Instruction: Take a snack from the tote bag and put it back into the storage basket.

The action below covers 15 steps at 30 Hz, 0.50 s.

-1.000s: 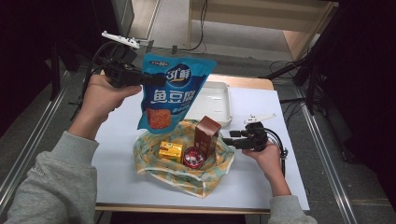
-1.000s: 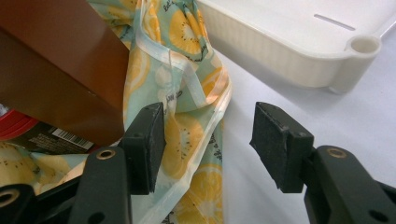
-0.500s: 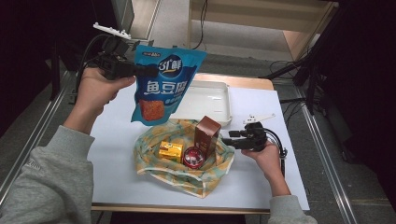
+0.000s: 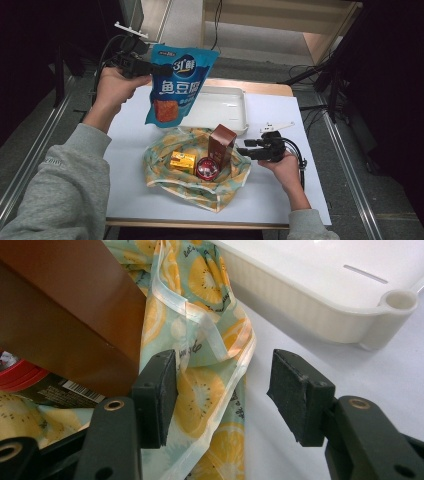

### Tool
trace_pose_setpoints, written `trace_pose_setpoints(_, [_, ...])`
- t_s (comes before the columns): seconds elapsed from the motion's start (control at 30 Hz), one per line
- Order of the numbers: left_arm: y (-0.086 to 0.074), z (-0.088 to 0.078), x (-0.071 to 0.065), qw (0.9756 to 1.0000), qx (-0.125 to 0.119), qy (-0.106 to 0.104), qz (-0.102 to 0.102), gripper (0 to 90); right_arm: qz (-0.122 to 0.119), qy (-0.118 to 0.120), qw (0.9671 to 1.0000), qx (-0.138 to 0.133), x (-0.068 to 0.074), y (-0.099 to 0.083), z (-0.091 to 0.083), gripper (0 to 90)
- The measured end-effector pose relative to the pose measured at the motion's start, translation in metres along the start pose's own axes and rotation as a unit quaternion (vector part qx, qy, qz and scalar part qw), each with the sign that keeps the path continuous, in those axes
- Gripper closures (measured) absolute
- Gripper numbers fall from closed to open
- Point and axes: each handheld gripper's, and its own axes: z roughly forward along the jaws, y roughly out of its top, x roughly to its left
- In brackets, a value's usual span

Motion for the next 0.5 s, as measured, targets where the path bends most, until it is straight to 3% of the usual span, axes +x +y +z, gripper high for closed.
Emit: trace_pose_setpoints(0.5, [0.007,0.042,0.024,0.9998,0.004,0.016,-0.012,90.0,0.001,-0.002,1.0,0.006,-0.001,0.0,0.001,46.0])
